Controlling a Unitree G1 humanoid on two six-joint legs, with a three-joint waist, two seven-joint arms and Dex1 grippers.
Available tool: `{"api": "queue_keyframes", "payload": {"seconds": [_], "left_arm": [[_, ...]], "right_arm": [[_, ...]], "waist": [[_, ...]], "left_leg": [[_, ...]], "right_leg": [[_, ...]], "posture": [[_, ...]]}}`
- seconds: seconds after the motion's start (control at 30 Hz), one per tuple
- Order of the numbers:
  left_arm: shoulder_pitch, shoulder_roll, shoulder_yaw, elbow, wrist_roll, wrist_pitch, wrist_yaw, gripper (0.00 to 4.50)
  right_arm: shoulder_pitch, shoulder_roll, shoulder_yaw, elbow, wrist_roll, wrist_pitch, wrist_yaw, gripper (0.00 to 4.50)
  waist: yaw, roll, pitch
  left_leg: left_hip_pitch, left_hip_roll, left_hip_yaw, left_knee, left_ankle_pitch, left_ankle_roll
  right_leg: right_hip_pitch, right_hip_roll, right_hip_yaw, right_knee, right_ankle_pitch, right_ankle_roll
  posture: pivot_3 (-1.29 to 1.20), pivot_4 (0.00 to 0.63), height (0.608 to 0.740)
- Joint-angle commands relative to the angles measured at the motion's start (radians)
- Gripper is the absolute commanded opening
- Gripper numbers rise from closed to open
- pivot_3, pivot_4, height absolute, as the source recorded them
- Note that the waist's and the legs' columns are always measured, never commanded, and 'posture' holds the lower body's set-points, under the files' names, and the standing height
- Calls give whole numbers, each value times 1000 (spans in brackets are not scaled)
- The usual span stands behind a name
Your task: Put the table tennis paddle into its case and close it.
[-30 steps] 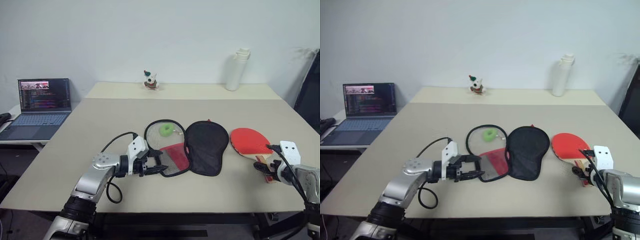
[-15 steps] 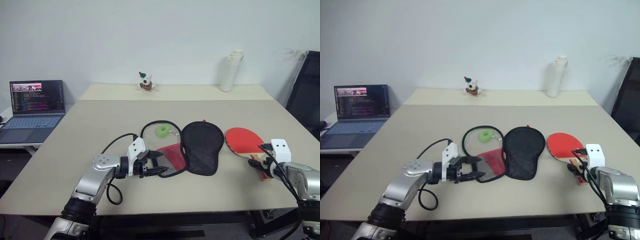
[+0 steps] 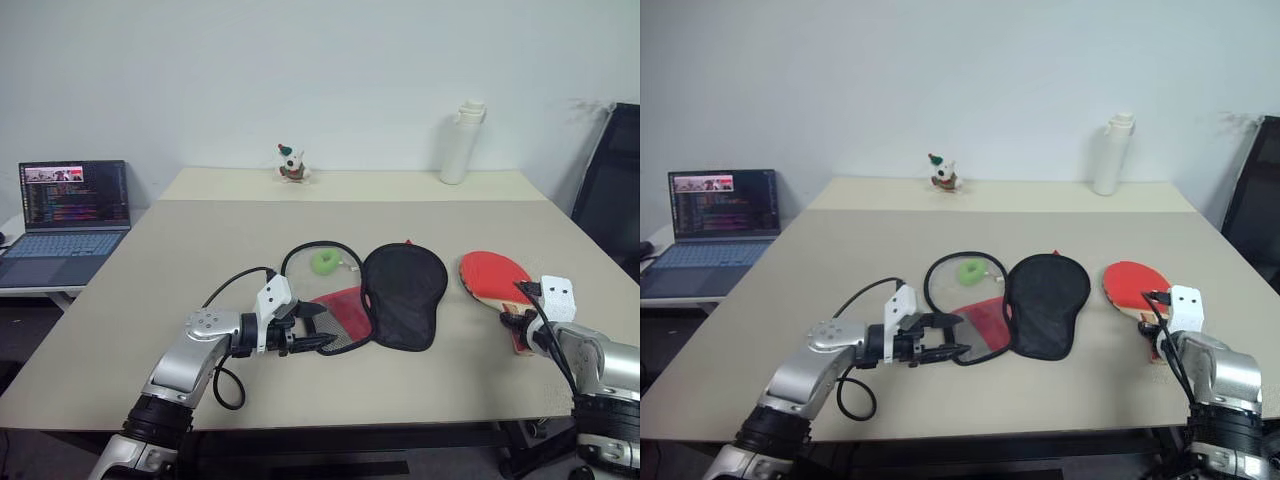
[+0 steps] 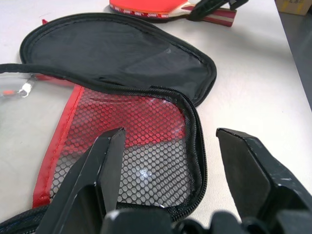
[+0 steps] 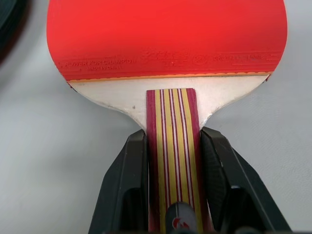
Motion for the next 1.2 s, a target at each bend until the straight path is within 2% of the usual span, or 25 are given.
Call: {"api": "queue_keyframes", "payload": {"seconds": [0.03,0.13,0.3,0.37,0.5,0.6,1.2], "left_arm": [[-5,2,3,-45,-5,-8,2,3249],[-2,8,10,-41,-9,-11,-2,3249],[6,30,33,-32,-19,-16,-14,3249],[7,38,40,-27,-21,-17,-16,3249],[9,53,60,-22,-25,-19,-12,3249],[14,56,65,-35,-27,-12,-3,3249],[42,70,69,-106,-33,30,28,3249]], "right_arm": [[-70,25,-38,-162,21,53,-74,1102],[-124,79,-20,-323,65,175,-102,1102],[-191,250,17,-533,92,357,-171,1102],[-207,316,28,-575,86,397,-194,1102],[-231,544,43,-610,63,433,-278,1102],[-214,629,64,-586,41,396,-317,1102],[-109,623,201,-360,32,152,-353,1102]], "waist": [[0,3,2],[-3,11,7],[-2,12,7],[0,12,7],[0,13,8],[4,13,8],[-3,13,8]], "left_leg": [[-1,0,0,0,0,0],[-5,0,2,-2,0,0],[-7,2,1,-4,0,0],[-8,3,-1,-4,0,0],[-9,1,-1,-3,0,0],[-10,-1,-1,-2,0,0],[-10,0,-1,-2,0,0]], "right_leg": [[-1,0,0,0,0,0],[-7,0,2,2,2,-3],[-14,4,2,6,2,-6],[-14,4,0,7,1,-7],[-14,2,-1,8,1,-7],[-15,0,-1,9,1,-7],[-16,1,-1,10,0,-6]], "posture": [[0,150,740],[0,150,740],[0,150,740],[0,150,740],[0,150,740],[0,150,740],[0,150,740]]}}
